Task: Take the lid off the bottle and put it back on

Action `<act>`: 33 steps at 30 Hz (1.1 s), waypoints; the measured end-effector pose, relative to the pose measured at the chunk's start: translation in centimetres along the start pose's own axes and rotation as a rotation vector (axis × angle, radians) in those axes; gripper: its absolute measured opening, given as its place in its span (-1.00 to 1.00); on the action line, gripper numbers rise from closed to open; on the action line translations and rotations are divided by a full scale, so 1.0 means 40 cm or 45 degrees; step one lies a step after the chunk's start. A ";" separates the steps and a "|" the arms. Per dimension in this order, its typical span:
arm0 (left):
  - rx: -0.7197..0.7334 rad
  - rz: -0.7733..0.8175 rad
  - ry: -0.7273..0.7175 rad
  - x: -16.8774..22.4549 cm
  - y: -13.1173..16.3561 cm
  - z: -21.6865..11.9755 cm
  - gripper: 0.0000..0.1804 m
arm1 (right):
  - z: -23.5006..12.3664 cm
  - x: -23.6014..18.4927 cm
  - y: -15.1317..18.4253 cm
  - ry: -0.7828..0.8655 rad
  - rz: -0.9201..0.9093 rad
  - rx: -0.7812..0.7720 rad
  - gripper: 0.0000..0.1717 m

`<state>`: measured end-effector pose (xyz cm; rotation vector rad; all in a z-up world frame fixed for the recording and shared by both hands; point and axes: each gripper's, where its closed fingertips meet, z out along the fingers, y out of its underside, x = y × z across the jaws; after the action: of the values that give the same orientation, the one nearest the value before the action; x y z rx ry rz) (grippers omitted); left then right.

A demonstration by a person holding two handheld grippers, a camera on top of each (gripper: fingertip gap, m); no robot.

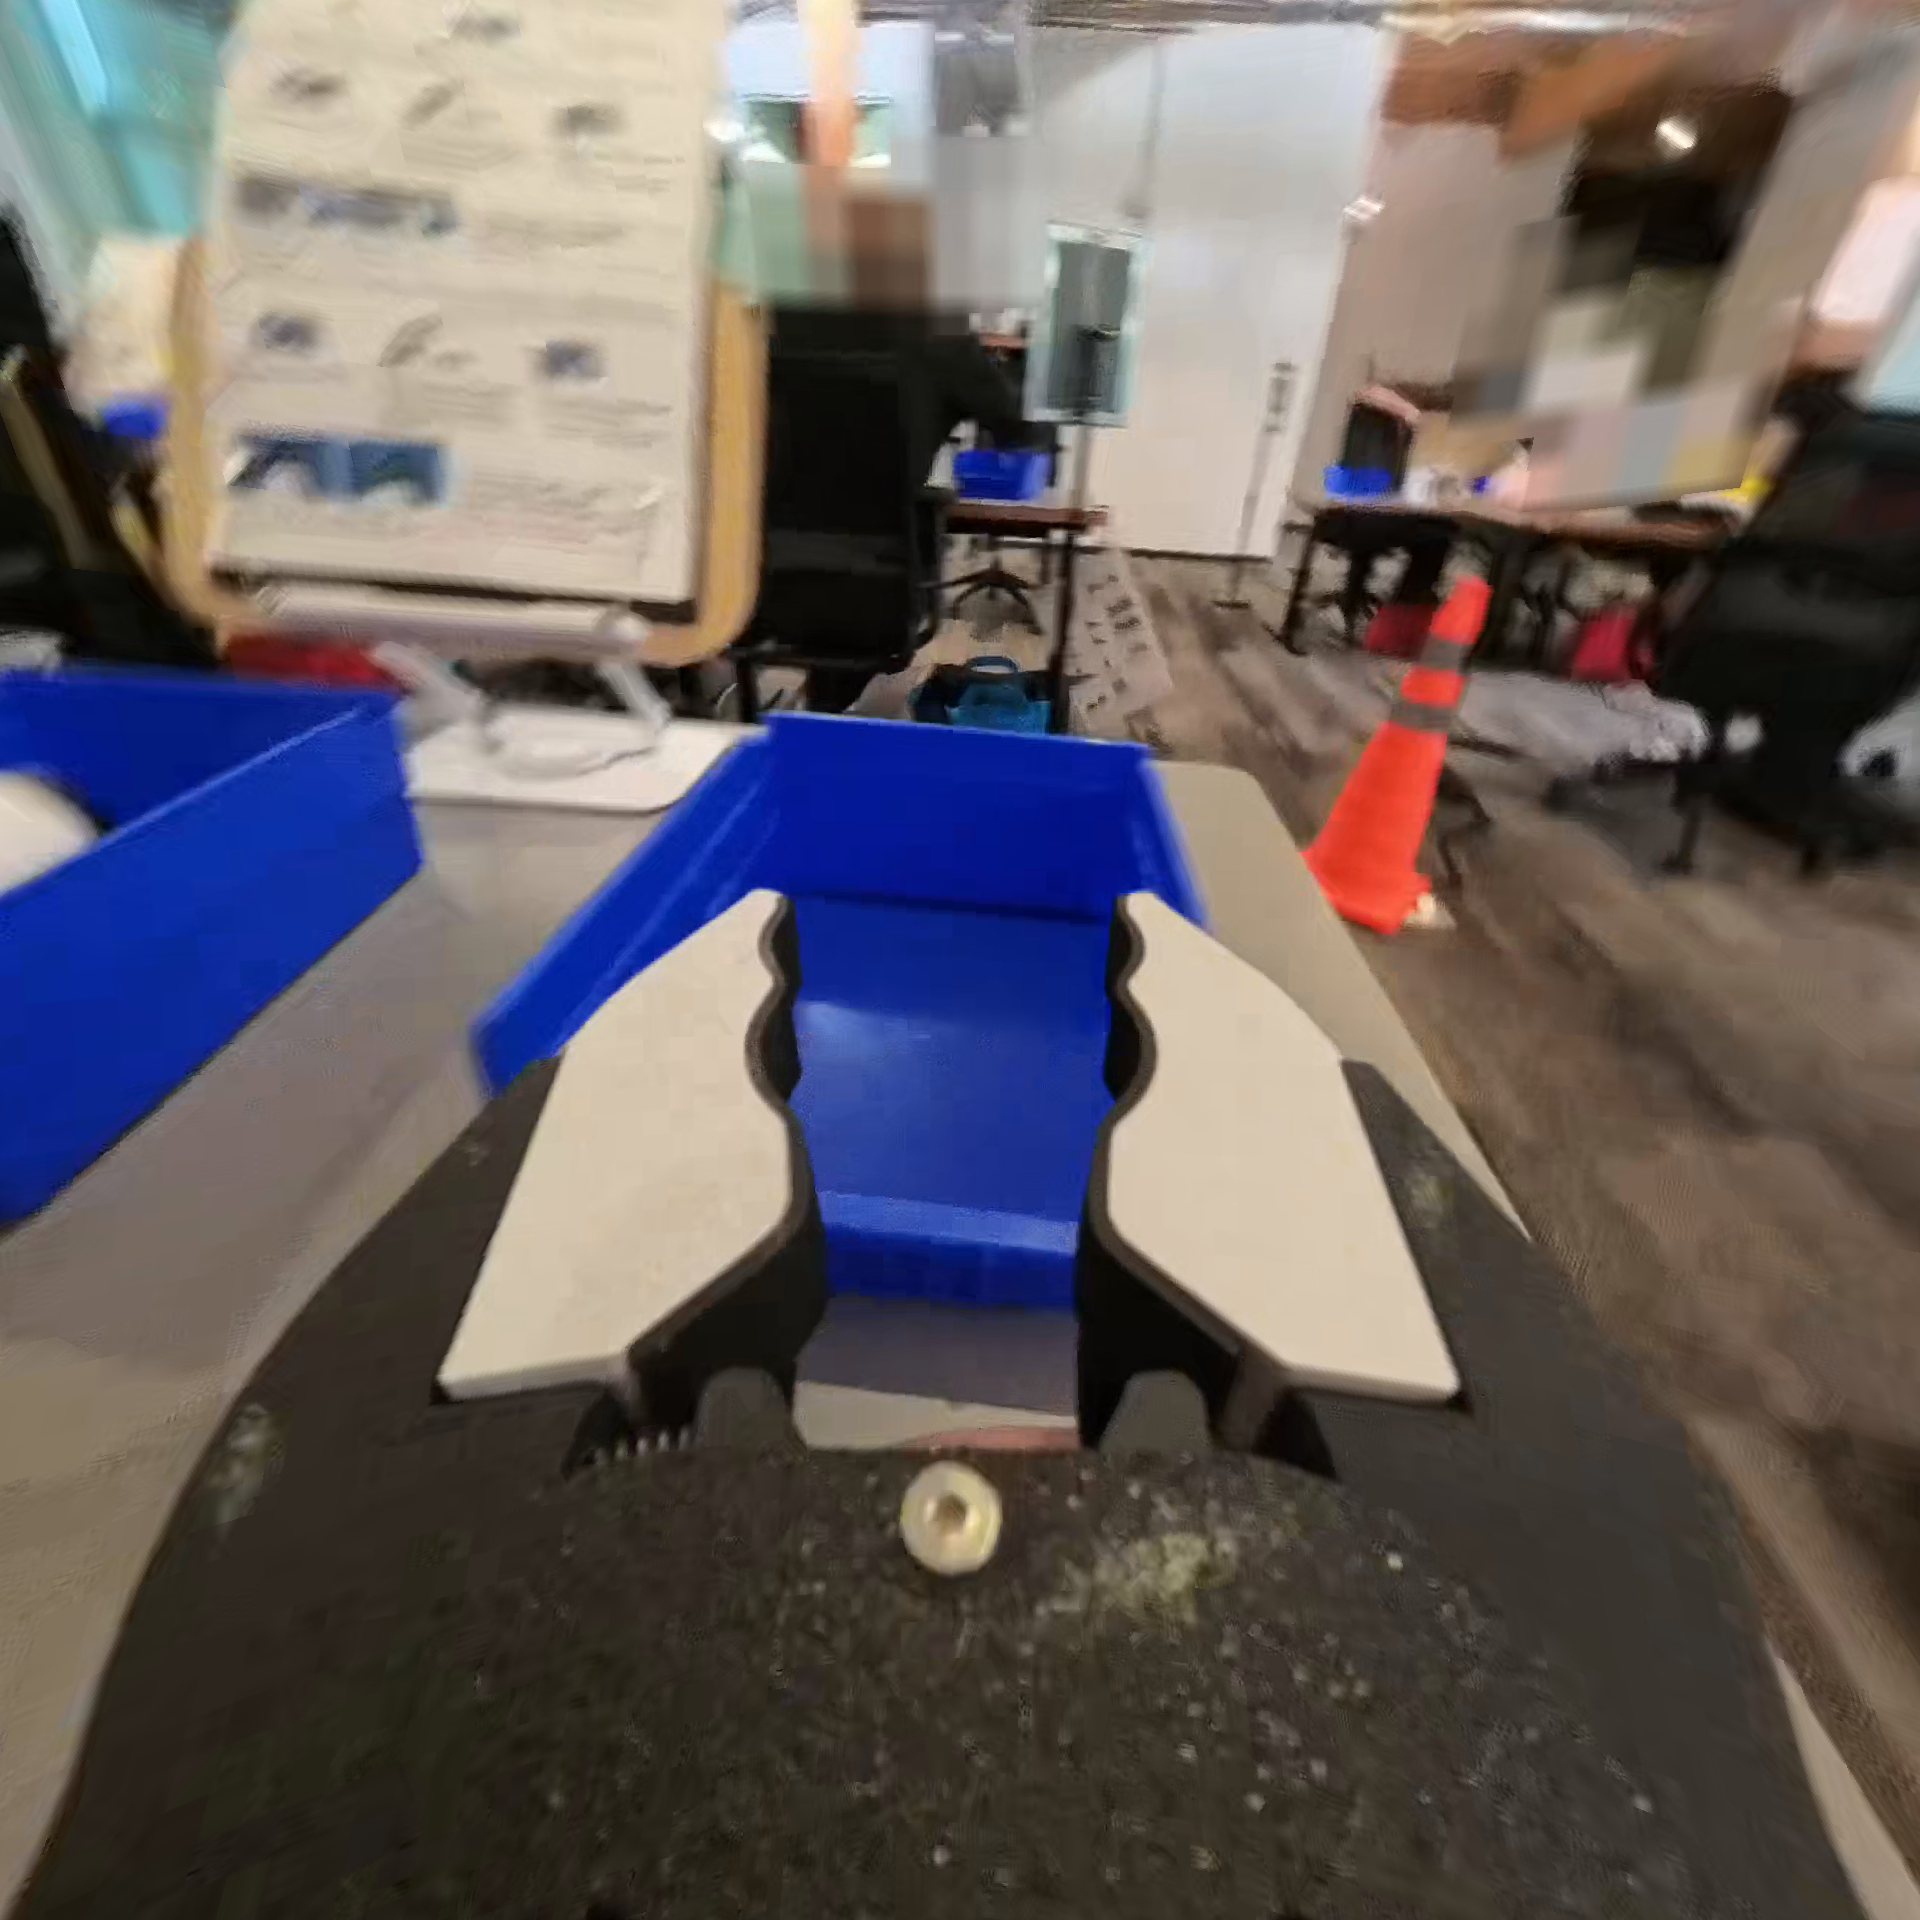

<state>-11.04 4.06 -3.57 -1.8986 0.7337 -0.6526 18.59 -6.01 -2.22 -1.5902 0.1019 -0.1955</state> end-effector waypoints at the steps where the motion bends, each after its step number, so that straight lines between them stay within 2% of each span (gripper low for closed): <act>1: 0.017 0.001 -0.107 -0.079 -0.003 -0.047 -0.26 | 0.011 -0.080 -0.002 -0.076 -0.082 -0.023 -0.34; 2: 0.036 0.000 -0.230 -0.161 -0.001 -0.089 -0.27 | 0.026 -0.166 0.005 -0.155 -0.102 -0.053 -0.33; 4: 0.042 -0.030 -0.390 -0.293 0.031 -0.137 -0.28 | 0.058 -0.354 0.034 -0.369 0.005 -0.126 -0.23; 6: -0.093 -0.114 -0.396 -0.363 0.110 -0.120 -0.25 | 0.082 -0.543 0.081 -0.588 0.228 -0.255 -0.18; 8: -0.156 -0.138 -0.425 -0.401 0.159 -0.096 -0.11 | 0.107 -0.679 0.136 -0.658 0.348 -0.418 -0.10; 9: -0.169 -0.131 -0.446 -0.414 0.173 -0.087 -0.30 | 0.125 -0.720 0.158 -0.632 0.337 -0.470 -0.10; 10: -0.176 -0.146 -0.458 -0.422 0.182 -0.079 -0.39 | 0.148 -0.743 0.175 -0.566 0.290 -0.486 -0.10; 12: -0.162 -0.192 -0.451 -0.431 0.190 -0.068 -0.45 | 0.193 -0.770 0.200 -0.422 0.203 -0.511 -0.25; 13: -0.159 -0.192 -0.491 -0.449 0.195 -0.069 -0.61 | 0.209 -0.784 0.212 -0.387 0.152 -0.538 -0.39; 14: -0.152 -0.164 -0.538 -0.470 0.198 -0.075 -0.91 | 0.220 -0.793 0.222 -0.352 0.103 -0.568 -0.66; 15: -0.147 -0.130 -0.556 -0.485 0.198 -0.079 -0.94 | 0.229 -0.793 0.221 -0.305 0.082 -0.581 -0.68; 17: -0.147 -0.097 -0.599 -0.515 0.197 -0.096 -0.97 | 0.234 -0.798 0.206 -0.279 0.159 -0.593 -0.93; 22: -0.056 -0.095 -0.661 -0.622 0.171 -0.170 -0.98 | 0.250 -0.909 0.163 -0.276 0.167 -0.549 -0.95; 27: -0.013 -0.087 -0.719 -0.795 0.175 -0.289 -0.98 | 0.287 -1.114 0.125 -0.383 0.149 -0.482 -0.92; 33: 0.074 -0.179 -0.812 -0.967 0.197 -0.366 -0.97 | 0.302 -1.322 0.161 -0.502 0.212 -0.515 -0.88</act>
<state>-49.16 20.73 -9.88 -1.9573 0.1718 -0.1210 -30.60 15.52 -12.13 -1.9820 -0.0364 0.2868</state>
